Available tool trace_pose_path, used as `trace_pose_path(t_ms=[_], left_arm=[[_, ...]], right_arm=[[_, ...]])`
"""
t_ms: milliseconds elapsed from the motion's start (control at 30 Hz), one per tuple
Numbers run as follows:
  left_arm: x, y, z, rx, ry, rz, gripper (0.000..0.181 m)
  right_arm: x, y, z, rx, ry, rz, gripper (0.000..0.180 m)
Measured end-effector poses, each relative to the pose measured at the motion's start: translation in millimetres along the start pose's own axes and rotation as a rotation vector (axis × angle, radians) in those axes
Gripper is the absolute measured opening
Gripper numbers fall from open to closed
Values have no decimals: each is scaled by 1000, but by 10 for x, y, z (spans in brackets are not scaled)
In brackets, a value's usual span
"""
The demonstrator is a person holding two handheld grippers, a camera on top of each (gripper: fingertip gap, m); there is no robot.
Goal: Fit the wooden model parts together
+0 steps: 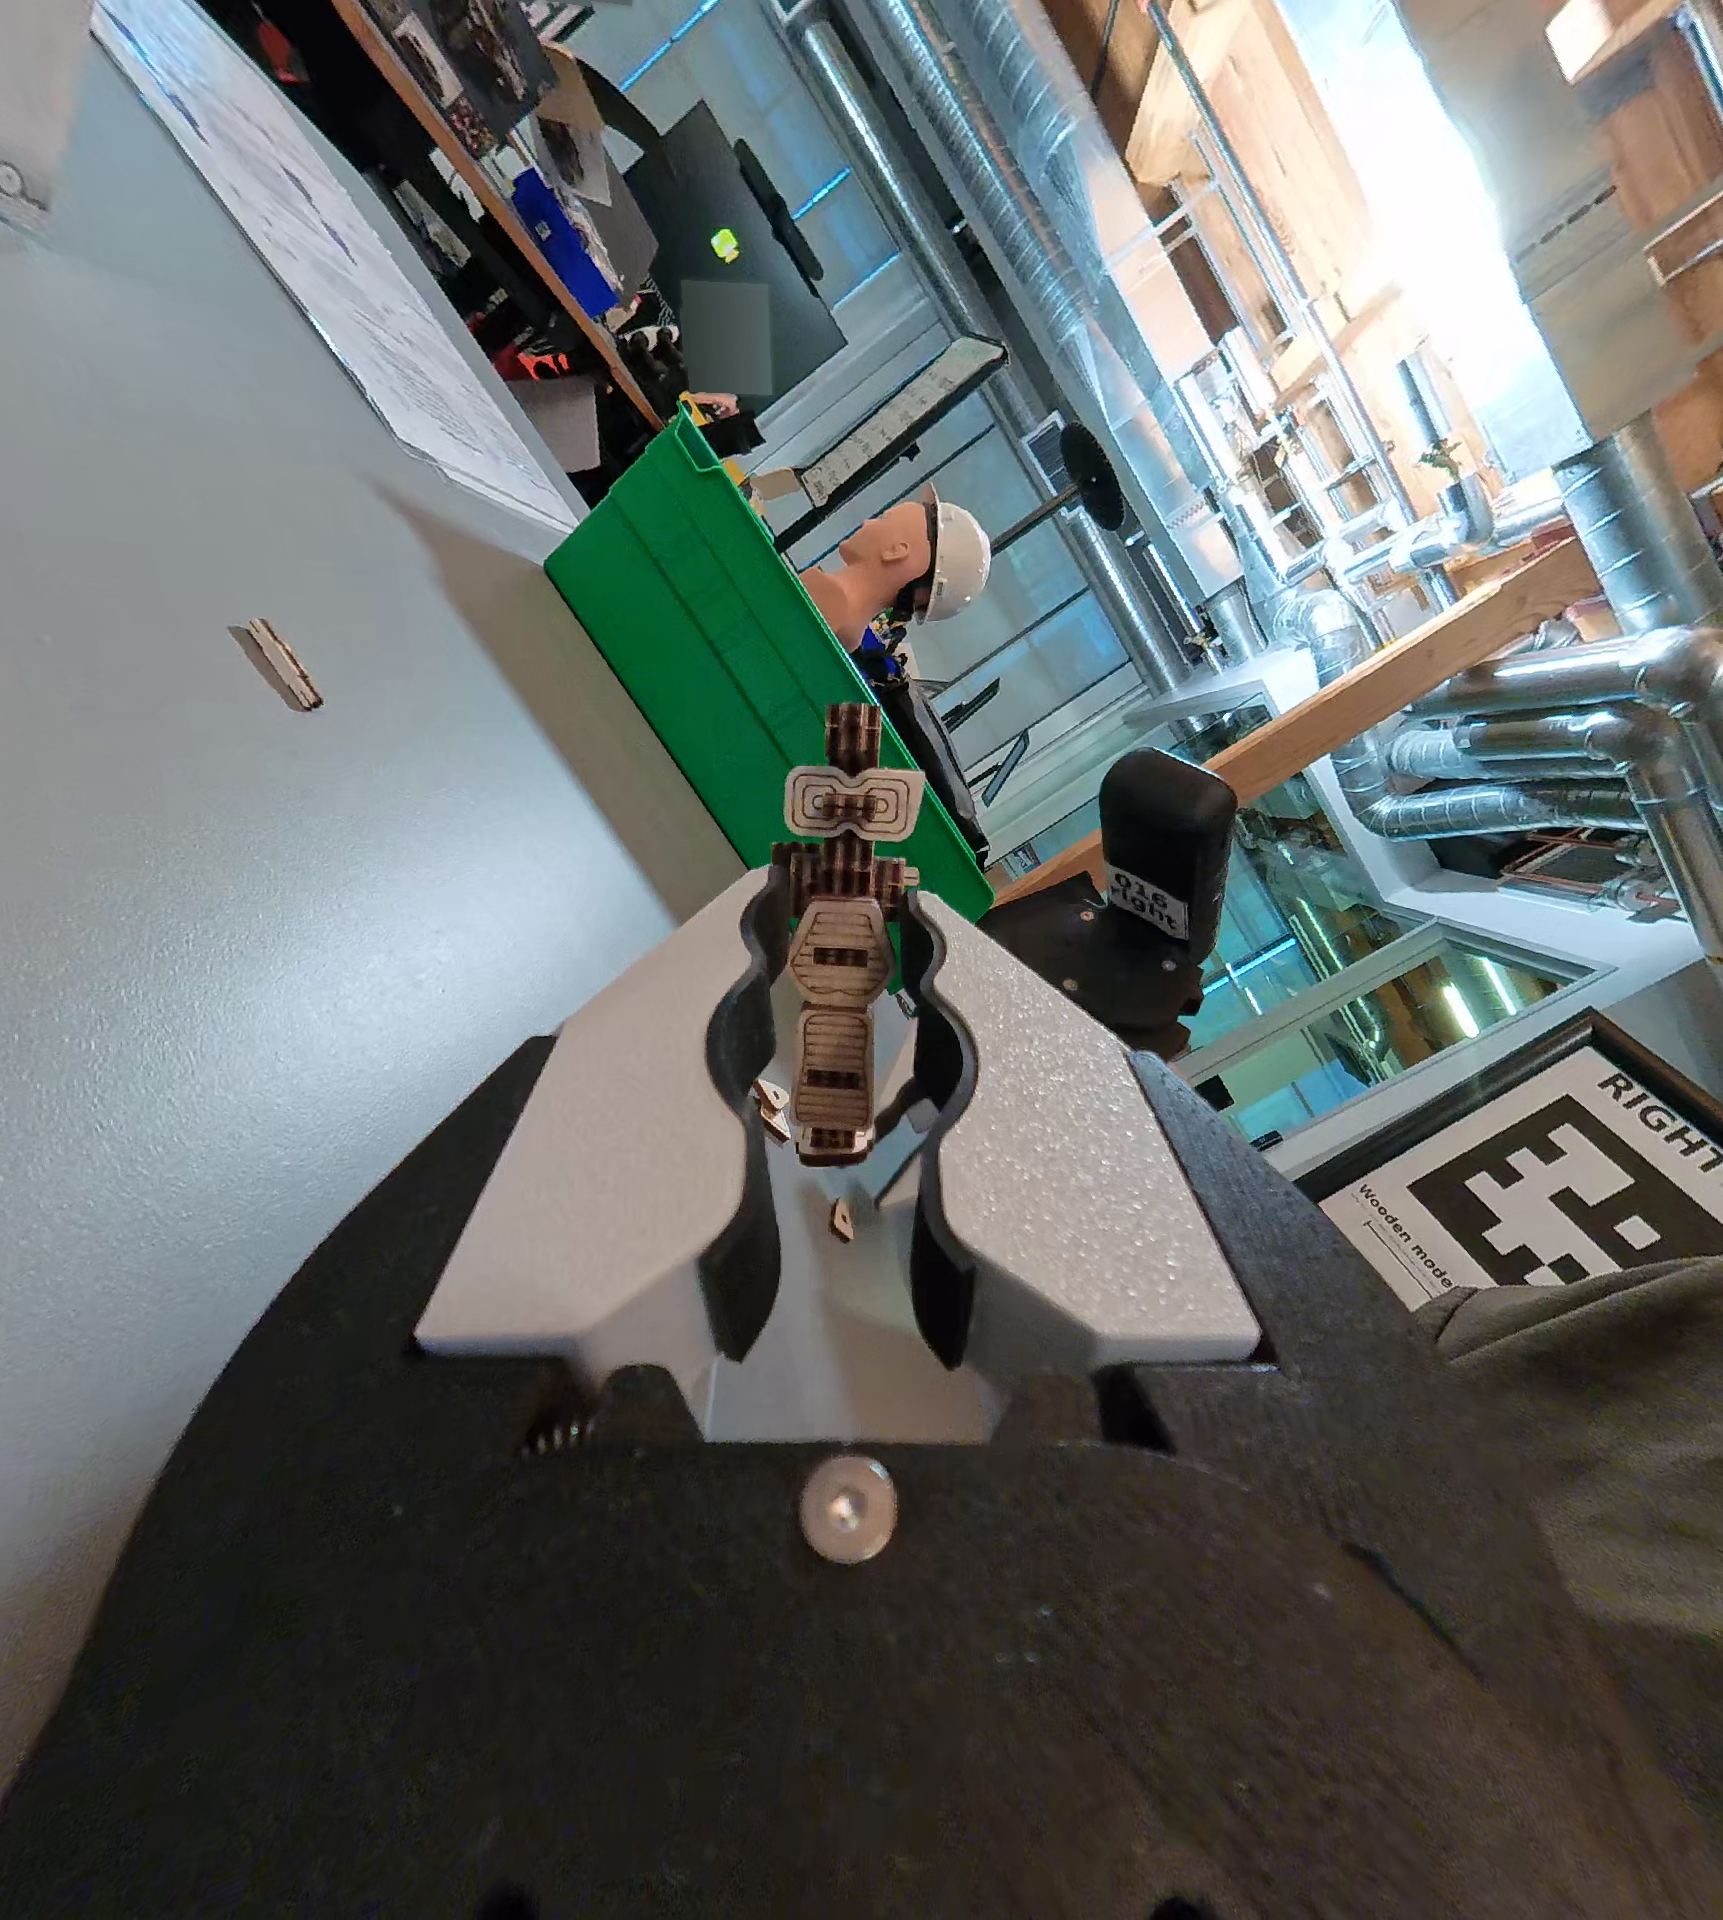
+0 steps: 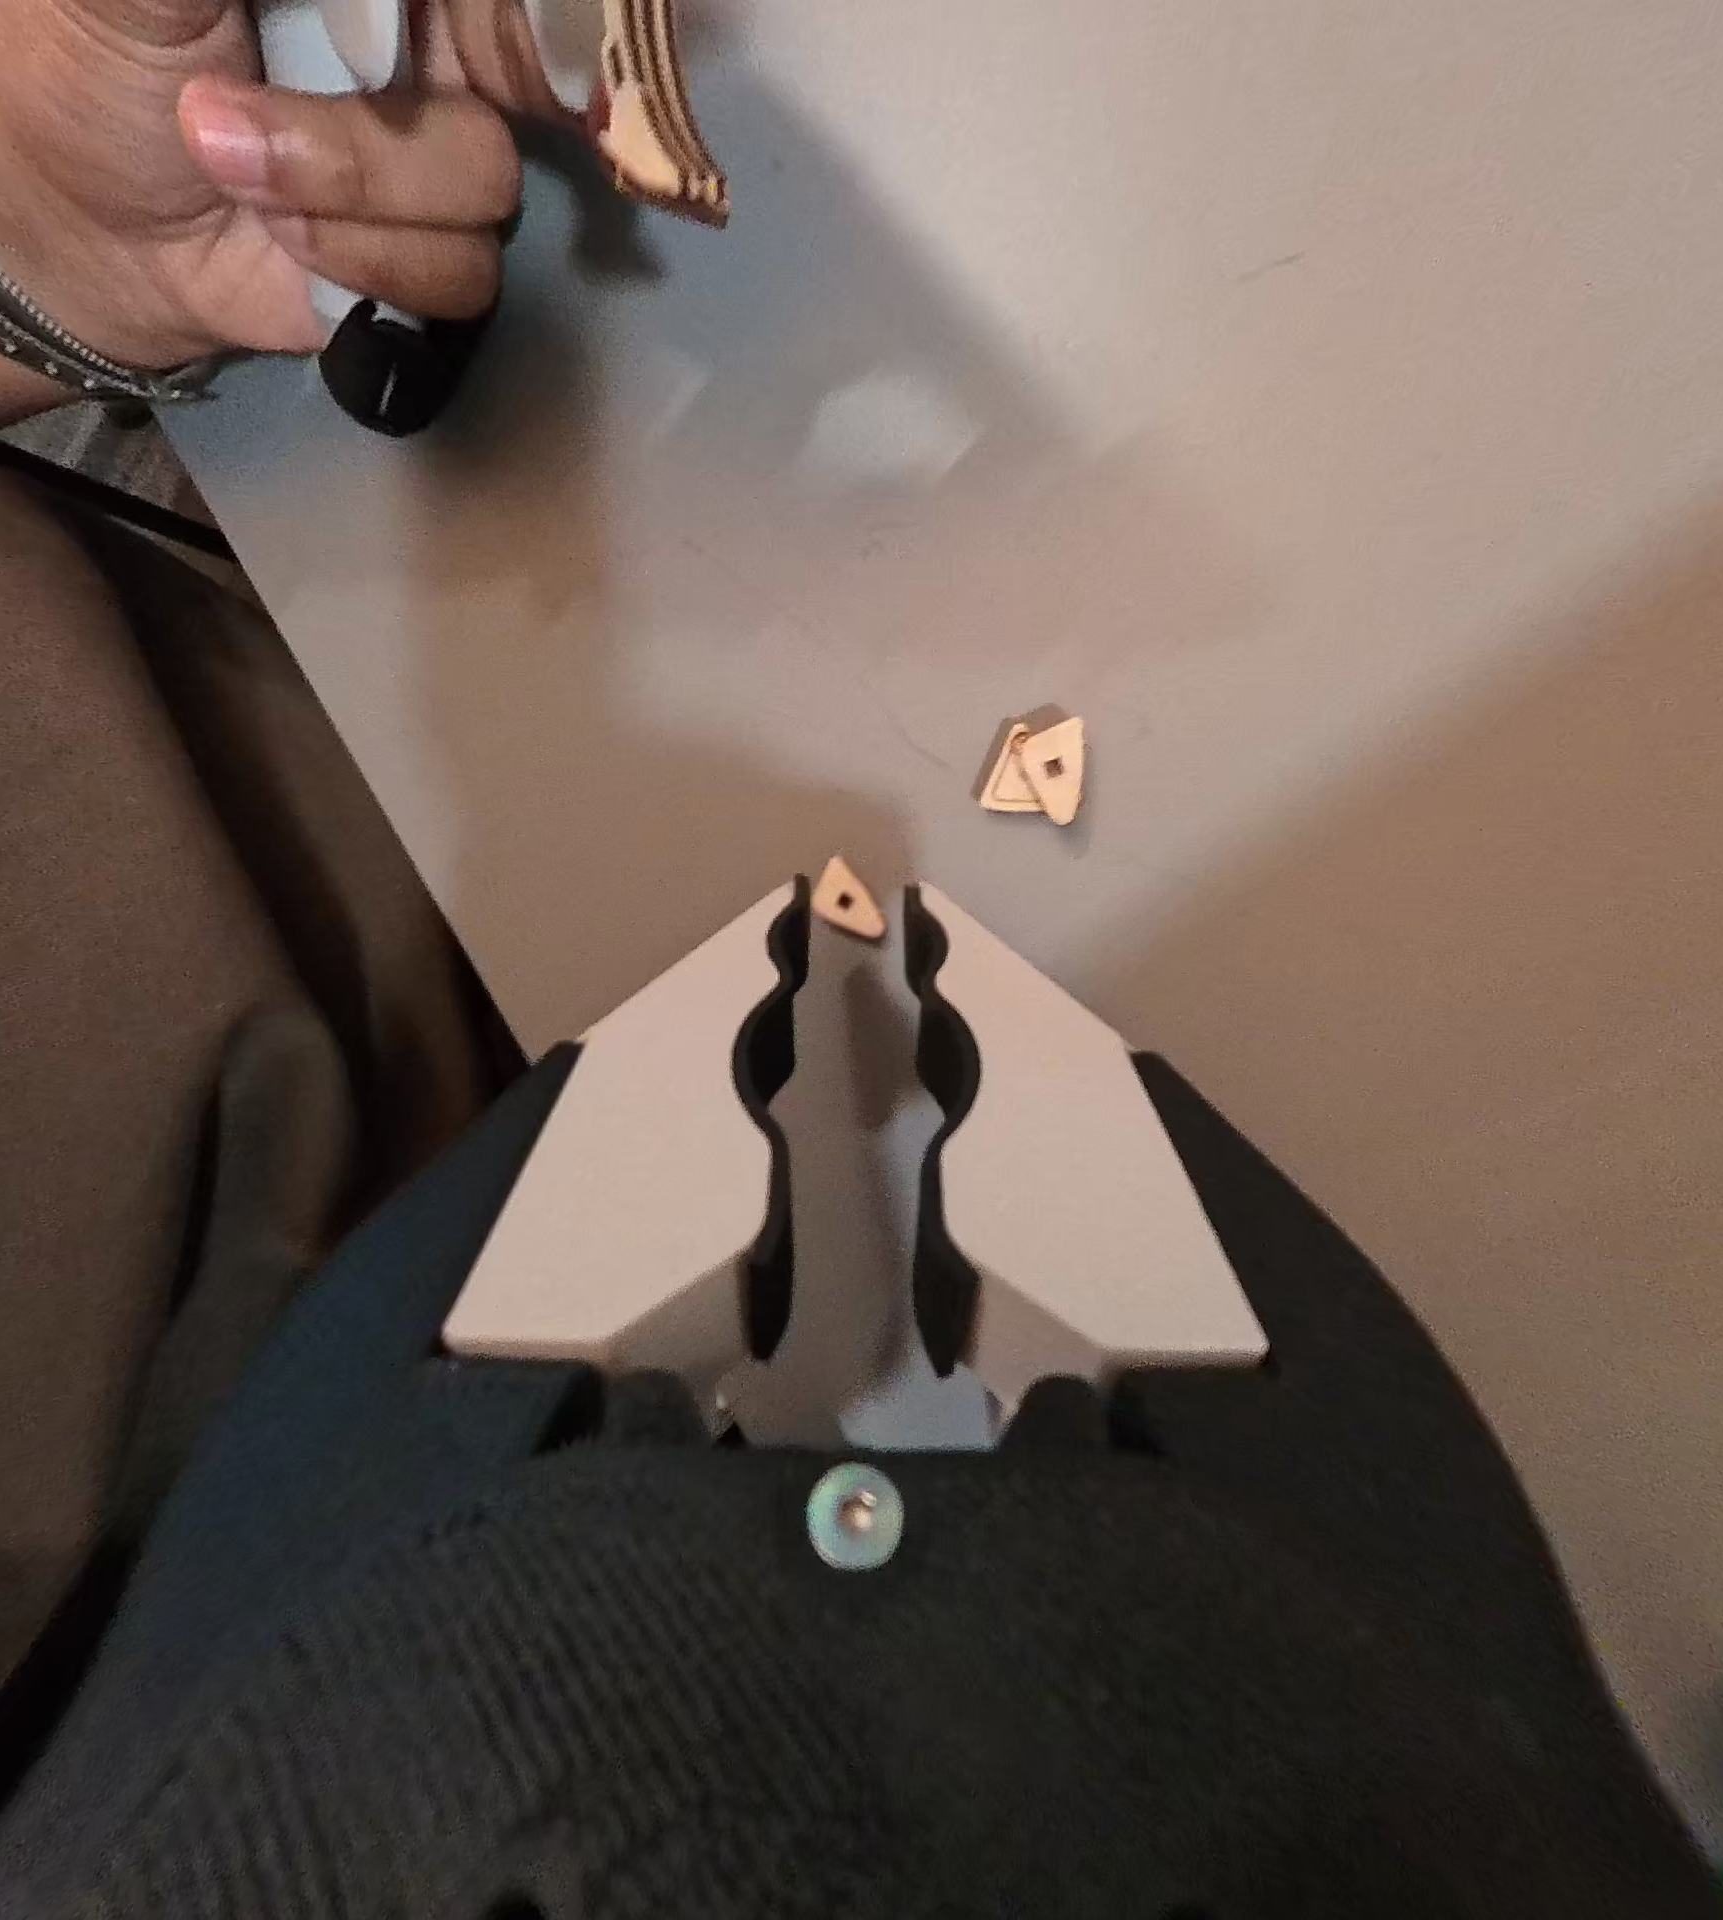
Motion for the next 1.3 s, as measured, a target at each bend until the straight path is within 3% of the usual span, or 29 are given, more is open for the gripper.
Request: trace_pose_path(t_ms=[267, 833, 1067, 1300], left_arm=[[-2, -3, -3, 3, -7, -2, 17], [-4, -11, -3, 10, -16, -2, 17], [25, 12, 3, -8, 11, -21, 18], [475, 157, -104, -179, 64, -351, 18]], right_arm=[[-155, -100, 349, 241, -62, 125, 13], [-205, -51, 296, 176, -67, 158, 4], [-221, -113, 33, 25, -100, 164, 4], [-218, -23, -103, 52, -121, 83, 4]])
Point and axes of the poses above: each gripper's, where its closed fingertips meet, y out along the fingers, x out of its underside, z = x × y across the jaws, the point moved 2 cm from there along -y, back along the fingers, and after that the axes turned 7 degrees about -z, right-handed, at the moved point
